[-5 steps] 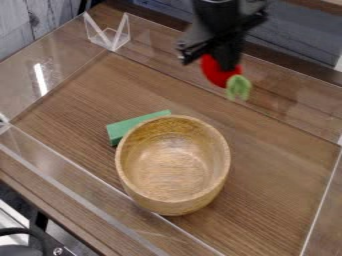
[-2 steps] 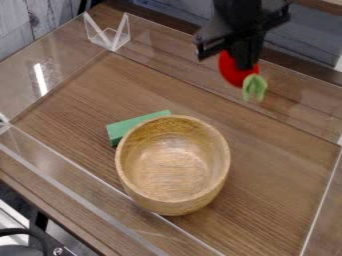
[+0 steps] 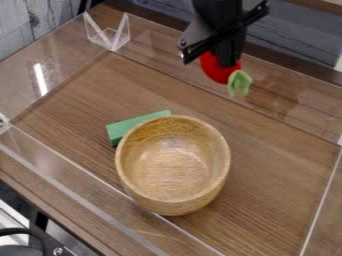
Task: Move the red object to the left side of the table
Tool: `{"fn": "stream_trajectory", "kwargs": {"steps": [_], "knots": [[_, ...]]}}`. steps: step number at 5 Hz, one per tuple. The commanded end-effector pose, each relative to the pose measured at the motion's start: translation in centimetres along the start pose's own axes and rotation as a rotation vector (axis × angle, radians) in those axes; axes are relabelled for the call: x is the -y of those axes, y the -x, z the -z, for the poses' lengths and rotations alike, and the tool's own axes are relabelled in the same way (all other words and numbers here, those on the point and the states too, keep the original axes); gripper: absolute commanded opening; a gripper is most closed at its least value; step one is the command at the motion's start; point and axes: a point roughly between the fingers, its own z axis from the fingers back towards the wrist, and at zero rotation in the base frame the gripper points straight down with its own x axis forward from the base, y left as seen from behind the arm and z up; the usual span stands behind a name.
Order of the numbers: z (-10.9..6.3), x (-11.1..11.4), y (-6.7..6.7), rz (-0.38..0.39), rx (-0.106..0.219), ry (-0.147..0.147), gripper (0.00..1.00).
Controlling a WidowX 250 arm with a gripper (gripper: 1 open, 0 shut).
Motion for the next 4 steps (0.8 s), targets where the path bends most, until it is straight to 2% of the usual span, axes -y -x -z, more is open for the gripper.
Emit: {"fn": "stream_trajectory", "kwargs": {"steps": [1,2,3,4], "knots": [[-0.6,1.5,0.6,-0.005,0.024,0.040,0.00],[-0.5,3.3,2.3,0.006,0.022,0.047,0.00],[0.1,3.7,3.1,0.052,0.003,0.059,0.00],[-1.1,2.1,0.6,0.055,0.002,0.073,0.00]]}}
